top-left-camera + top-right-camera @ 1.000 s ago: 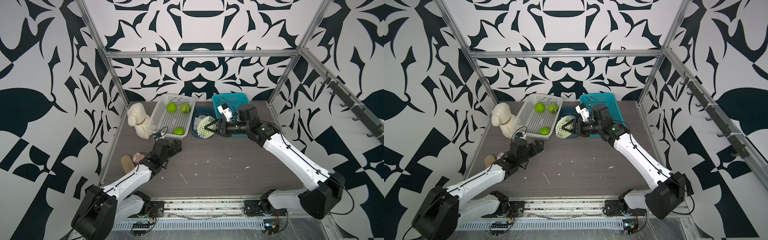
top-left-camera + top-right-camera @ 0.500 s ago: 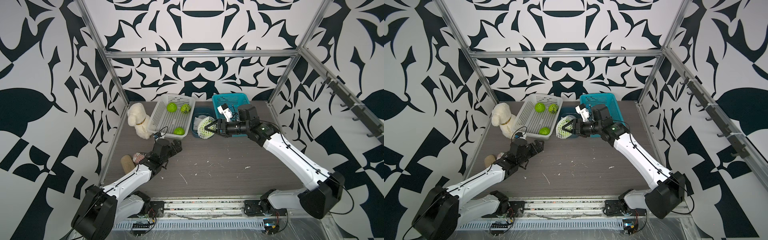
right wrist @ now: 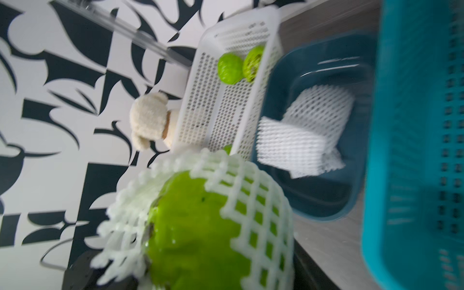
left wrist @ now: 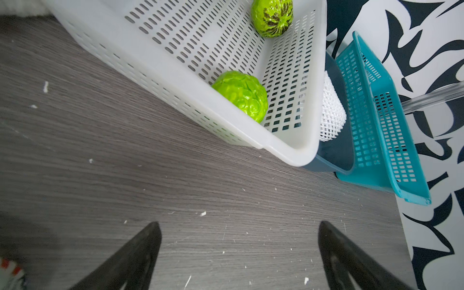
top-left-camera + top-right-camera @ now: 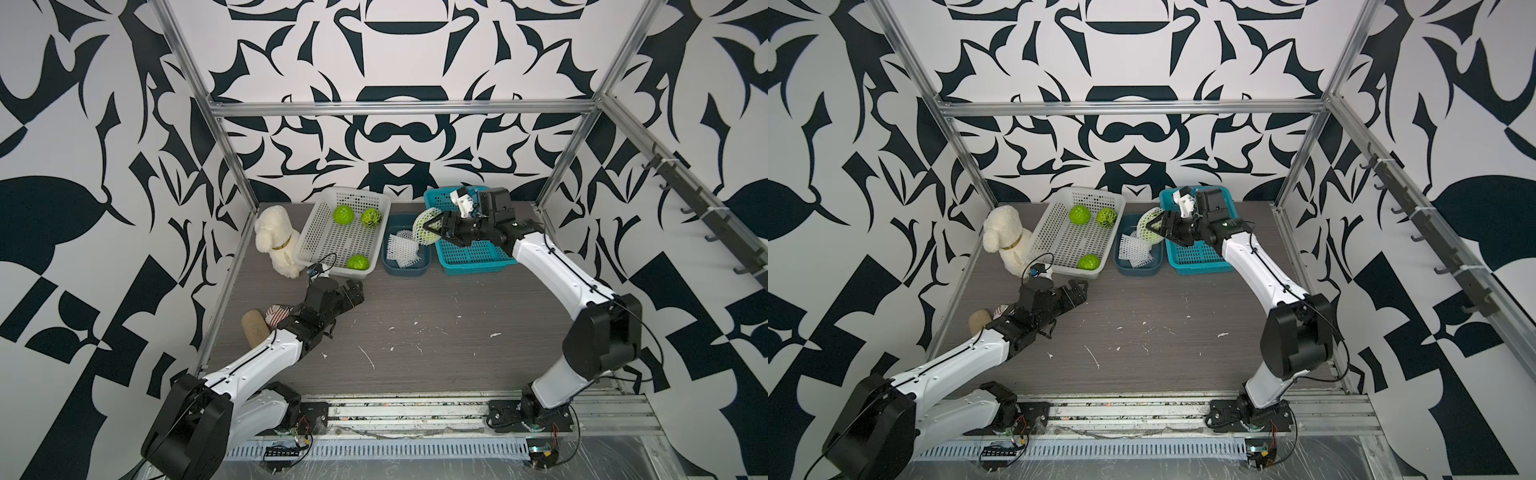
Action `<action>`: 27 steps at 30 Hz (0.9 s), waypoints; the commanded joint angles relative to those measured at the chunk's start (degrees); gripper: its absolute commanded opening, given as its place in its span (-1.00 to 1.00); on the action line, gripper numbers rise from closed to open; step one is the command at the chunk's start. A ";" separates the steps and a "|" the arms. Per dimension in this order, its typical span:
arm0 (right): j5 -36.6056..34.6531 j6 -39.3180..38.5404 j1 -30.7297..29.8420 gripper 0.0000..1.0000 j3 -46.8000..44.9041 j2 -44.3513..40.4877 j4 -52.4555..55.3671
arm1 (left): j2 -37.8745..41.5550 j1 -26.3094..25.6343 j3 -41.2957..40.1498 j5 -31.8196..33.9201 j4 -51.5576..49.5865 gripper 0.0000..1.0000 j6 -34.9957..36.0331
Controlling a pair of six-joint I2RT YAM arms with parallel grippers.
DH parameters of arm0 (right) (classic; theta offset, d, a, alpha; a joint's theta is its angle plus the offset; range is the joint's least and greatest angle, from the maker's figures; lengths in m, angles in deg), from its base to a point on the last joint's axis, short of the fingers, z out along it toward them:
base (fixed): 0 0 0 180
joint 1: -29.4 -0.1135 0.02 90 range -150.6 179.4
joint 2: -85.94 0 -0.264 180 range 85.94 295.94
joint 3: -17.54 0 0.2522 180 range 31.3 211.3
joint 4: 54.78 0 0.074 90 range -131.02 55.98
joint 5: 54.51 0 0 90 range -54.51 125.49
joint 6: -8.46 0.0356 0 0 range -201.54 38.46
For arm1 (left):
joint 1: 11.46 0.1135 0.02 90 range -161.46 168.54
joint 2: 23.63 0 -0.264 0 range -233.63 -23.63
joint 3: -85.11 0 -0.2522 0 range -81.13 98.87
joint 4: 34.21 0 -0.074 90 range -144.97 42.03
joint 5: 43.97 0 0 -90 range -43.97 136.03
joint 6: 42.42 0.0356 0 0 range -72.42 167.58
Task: Sleeve custard apples in foam nets
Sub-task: Place the custard apple in the basket.
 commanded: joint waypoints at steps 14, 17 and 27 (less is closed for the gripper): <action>-11.75 1.86 9.52 -0.04 25.86 27.70 -4.27 | 1.60 1.58 0.79 2.91 -3.48 0.99 3.97; -13.33 2.99 9.56 -0.05 30.94 33.41 -3.29 | 1.70 2.20 0.76 2.85 -3.59 0.99 3.94; -18.25 2.99 8.51 -0.04 43.35 44.48 1.05 | -0.63 3.51 1.49 1.72 -3.20 0.99 3.99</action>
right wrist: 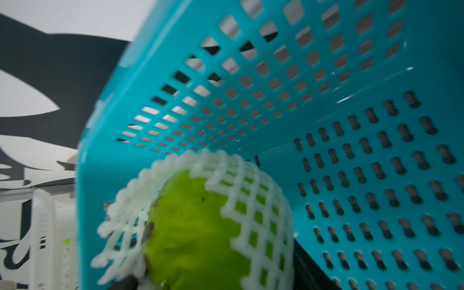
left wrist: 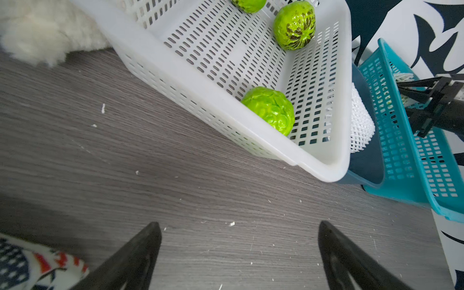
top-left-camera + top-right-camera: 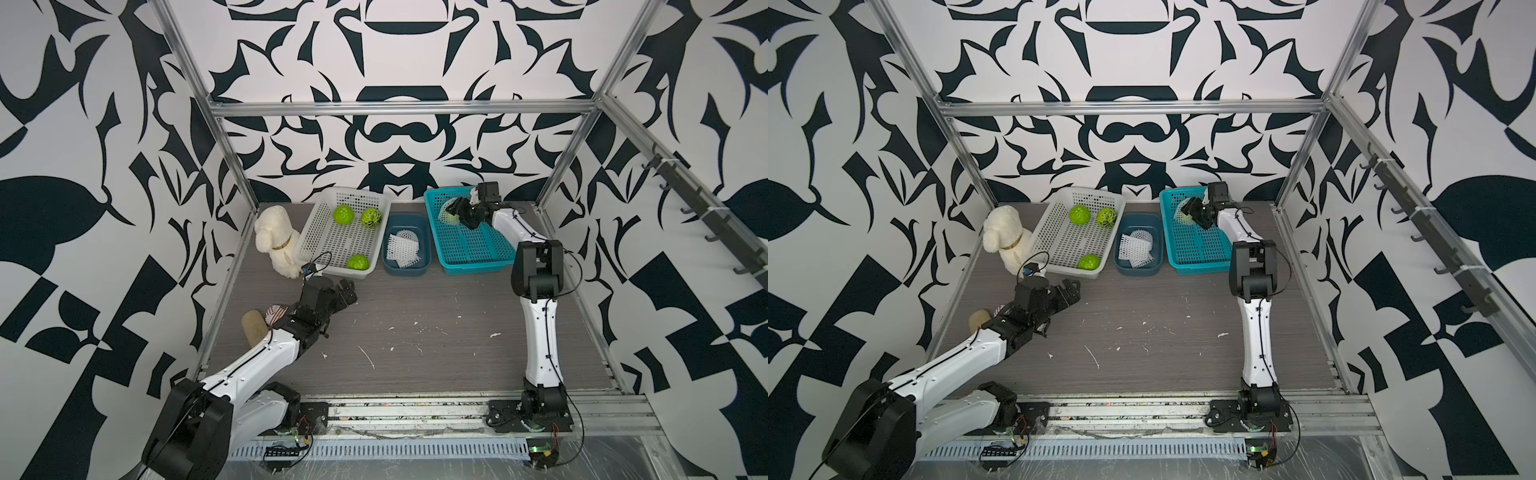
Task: Sleeve custard apples in foam nets
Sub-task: Place the custard apple in the basket.
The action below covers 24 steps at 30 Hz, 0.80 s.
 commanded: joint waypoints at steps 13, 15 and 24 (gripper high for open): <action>-7.76 -2.82 -2.47 0.05 8.59 2.85 4.22 | -2.97 0.40 1.73 -1.25 0.64 0.99 -0.45; -8.01 -2.82 -2.51 0.11 8.57 2.89 4.49 | -3.30 0.40 1.80 -1.49 0.74 0.99 -0.48; -7.77 -2.82 -2.53 0.72 8.40 2.43 4.80 | -3.24 0.44 1.77 -1.72 0.82 0.99 -0.74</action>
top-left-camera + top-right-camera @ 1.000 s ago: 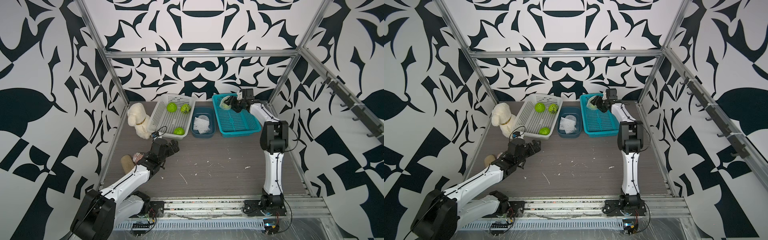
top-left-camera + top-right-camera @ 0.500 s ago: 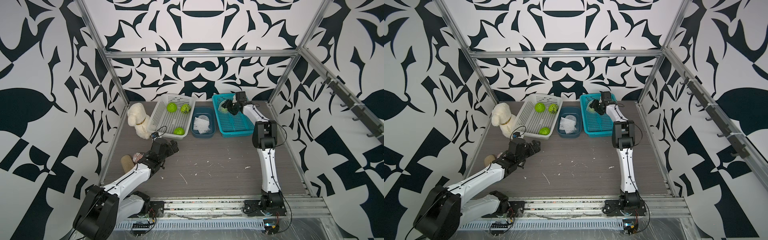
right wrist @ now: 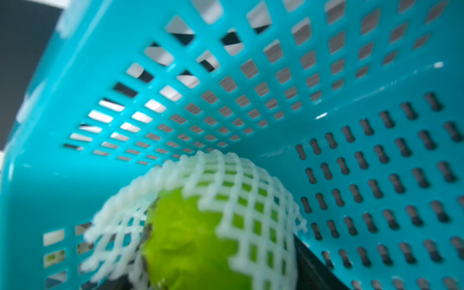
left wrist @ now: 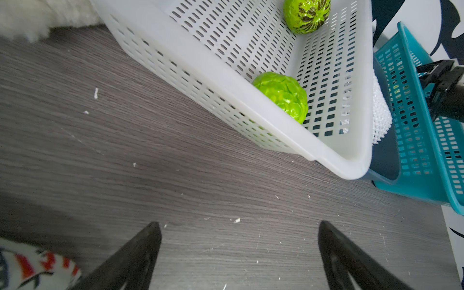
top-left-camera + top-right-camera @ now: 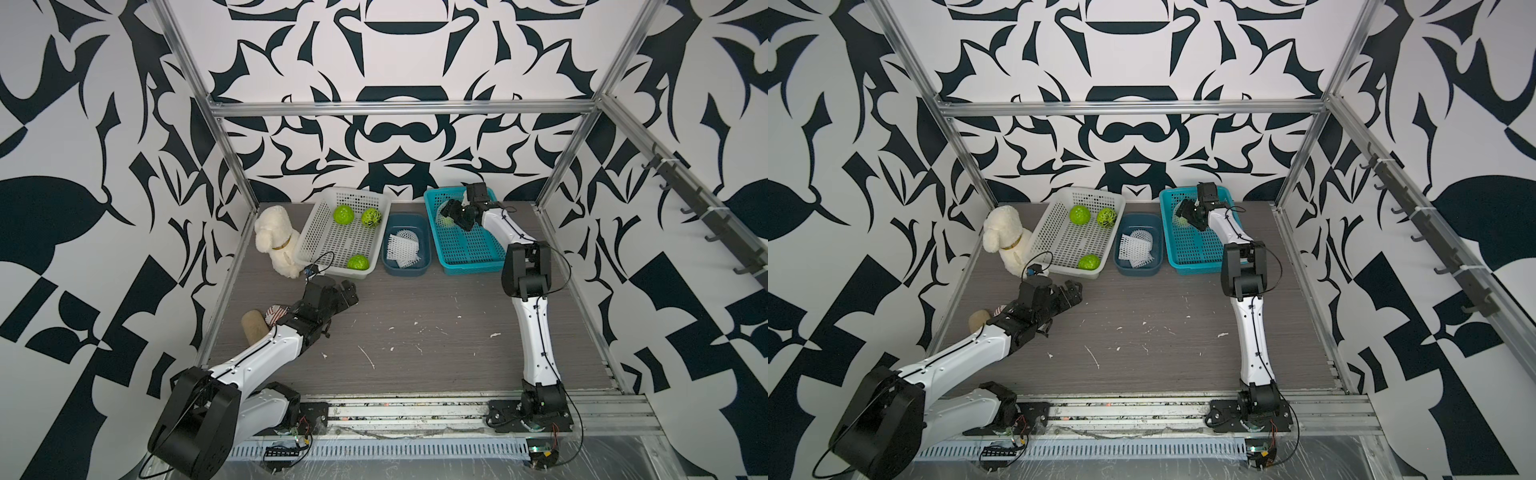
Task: Sleeve custard apples in foam nets
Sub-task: Place the custard apple in the basket.
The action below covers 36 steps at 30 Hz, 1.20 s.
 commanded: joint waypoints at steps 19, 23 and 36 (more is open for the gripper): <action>-2.09 -2.00 -0.82 0.99 0.76 -4.96 2.13 | -1.03 0.23 1.71 -1.07 1.31 0.99 -0.37; -0.91 -2.33 -0.93 0.98 1.55 -4.88 2.55 | -1.35 0.23 1.85 -1.46 1.56 0.99 -0.41; -1.12 -3.09 -1.25 0.98 0.49 -7.13 2.80 | -1.53 0.36 2.62 -1.56 1.32 0.99 0.00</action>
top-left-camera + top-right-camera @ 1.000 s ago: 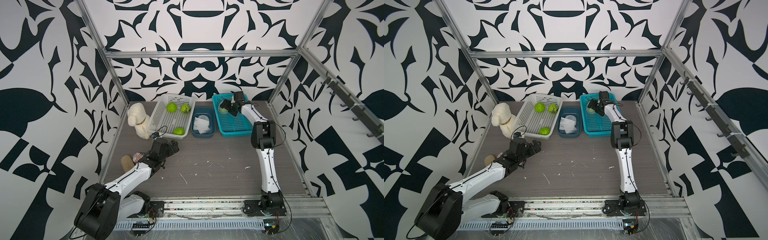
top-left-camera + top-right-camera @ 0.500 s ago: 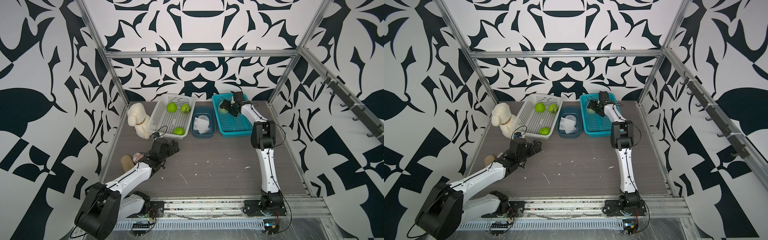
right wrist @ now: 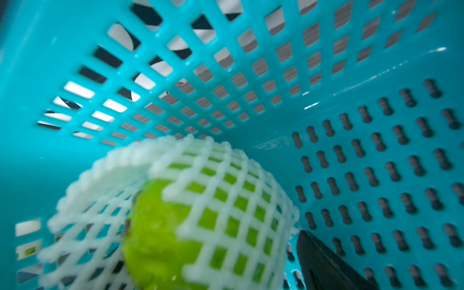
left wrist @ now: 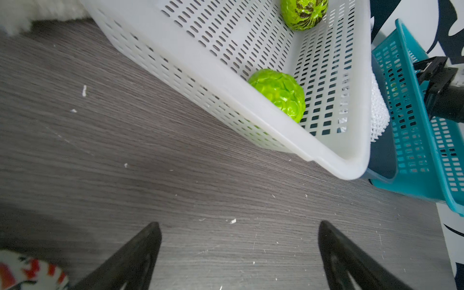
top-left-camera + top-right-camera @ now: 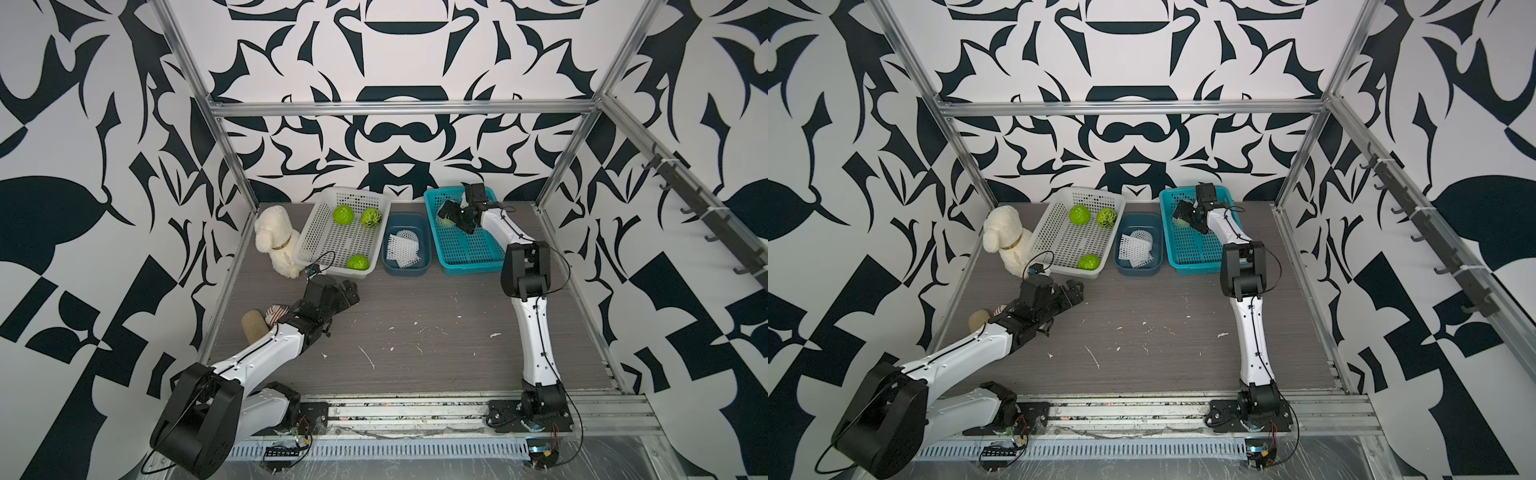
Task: Sleeve custard apples in foam nets
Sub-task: Place the custard apple in the basket, then pick up the custard apple from the basket.
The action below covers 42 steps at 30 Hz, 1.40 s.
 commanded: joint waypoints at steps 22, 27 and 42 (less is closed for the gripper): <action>-0.81 -4.24 -0.43 0.99 -25.22 -31.67 -3.37 | -13.70 9.77 24.33 -6.02 -5.84 0.99 8.92; -1.04 -7.00 -0.51 0.99 -30.97 -37.01 -2.95 | -26.76 11.32 37.99 -5.76 -10.75 0.99 11.62; -0.11 -11.32 -0.47 0.99 -42.27 -45.67 -3.47 | -61.92 13.96 76.55 -1.96 -20.89 0.99 12.48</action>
